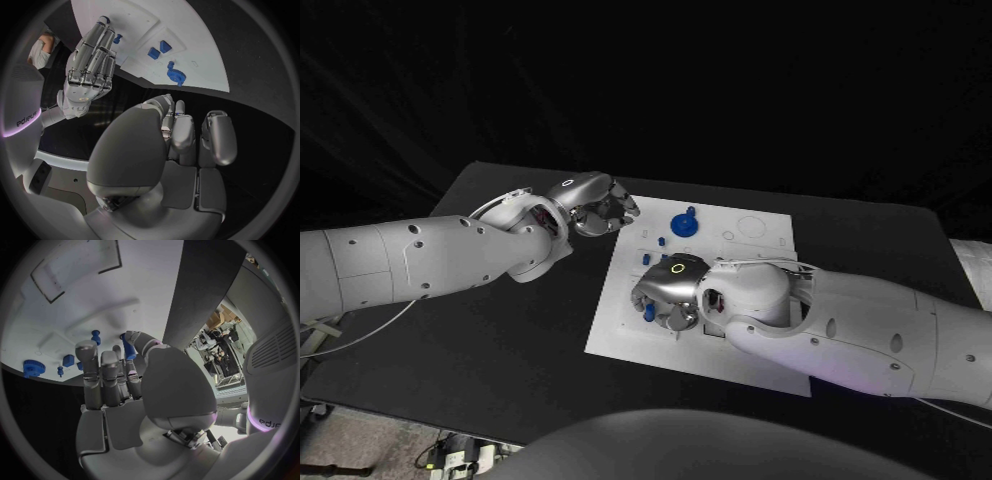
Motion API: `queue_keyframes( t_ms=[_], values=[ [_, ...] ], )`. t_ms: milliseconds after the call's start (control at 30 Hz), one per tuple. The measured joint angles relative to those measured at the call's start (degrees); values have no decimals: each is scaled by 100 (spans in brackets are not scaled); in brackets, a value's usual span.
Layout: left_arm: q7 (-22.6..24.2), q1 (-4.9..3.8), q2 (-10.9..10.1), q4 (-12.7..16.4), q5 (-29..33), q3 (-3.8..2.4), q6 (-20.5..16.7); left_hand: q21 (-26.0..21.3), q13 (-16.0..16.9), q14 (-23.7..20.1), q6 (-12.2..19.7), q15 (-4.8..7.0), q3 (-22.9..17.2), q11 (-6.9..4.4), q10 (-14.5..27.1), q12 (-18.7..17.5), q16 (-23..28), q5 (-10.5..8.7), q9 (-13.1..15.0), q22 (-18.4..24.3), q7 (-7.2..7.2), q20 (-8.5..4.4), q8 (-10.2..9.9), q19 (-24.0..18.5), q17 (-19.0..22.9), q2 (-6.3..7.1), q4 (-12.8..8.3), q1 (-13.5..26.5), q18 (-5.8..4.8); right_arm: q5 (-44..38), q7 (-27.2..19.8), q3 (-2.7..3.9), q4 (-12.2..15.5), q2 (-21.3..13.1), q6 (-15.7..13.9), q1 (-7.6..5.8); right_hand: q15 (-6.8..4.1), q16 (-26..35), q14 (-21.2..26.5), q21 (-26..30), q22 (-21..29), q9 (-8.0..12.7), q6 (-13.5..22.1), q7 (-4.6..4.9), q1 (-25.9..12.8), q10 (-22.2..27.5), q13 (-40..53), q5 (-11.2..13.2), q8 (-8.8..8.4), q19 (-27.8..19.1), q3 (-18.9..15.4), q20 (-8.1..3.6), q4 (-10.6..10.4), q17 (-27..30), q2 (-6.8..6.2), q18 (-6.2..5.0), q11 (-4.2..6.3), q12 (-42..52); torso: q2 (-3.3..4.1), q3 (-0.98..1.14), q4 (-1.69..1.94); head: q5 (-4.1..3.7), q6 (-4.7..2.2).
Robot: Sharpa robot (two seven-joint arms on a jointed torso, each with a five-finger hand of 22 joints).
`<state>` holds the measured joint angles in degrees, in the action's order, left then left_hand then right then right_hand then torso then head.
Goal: Assemble the parts on the task board
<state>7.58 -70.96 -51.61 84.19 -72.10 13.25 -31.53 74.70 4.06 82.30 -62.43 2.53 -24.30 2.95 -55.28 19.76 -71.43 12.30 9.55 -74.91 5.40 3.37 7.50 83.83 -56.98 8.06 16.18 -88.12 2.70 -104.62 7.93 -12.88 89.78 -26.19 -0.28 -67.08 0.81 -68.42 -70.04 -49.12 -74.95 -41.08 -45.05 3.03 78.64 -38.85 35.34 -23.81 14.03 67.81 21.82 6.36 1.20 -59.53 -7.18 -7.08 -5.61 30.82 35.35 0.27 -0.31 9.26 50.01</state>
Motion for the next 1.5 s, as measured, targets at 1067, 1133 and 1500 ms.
queue_keyframes(
  t_ms=[1067,1133,1500],
  values=[
    [-36,4,-26,41,0,0,37,0,0,-18,0,-18,0,0,0,0,0,0,4,0,0,0,0,0,10,0,0,0,0,336,-386,56,1293,-1671,-1459,-721,111,-819,-451,-532,2,1689,1114,-358,712,1048,-539,1788,-962,550,-1415,131,-1766,-664,-308,-42,-130,135,-3,3,0,20,0],
    [-37,5,-26,40,0,0,37,0,0,-18,0,-18,0,0,0,0,0,0,4,0,0,0,0,0,10,0,0,0,0,542,-453,51,1516,-1983,-1602,-929,78,-904,-545,-722,2,1710,1022,-297,668,769,-561,1699,-913,649,-1387,124,-1739,-764,-167,7,-111,249,-7,2,-3,-3,0],
    [-37,69,90,-9,1,-1,36,0,0,-18,0,-18,0,0,0,0,0,0,9,0,0,0,0,0,10,0,0,0,0,2367,-48,-11,1940,-3178,-1408,-1488,-245,-1055,-751,-141,3,1519,-878,211,315,-2701,-524,1172,-97,118,-1042,-122,-1683,-972,439,49,503,1177,-53,-21,-32,-299,0]
  ],
)
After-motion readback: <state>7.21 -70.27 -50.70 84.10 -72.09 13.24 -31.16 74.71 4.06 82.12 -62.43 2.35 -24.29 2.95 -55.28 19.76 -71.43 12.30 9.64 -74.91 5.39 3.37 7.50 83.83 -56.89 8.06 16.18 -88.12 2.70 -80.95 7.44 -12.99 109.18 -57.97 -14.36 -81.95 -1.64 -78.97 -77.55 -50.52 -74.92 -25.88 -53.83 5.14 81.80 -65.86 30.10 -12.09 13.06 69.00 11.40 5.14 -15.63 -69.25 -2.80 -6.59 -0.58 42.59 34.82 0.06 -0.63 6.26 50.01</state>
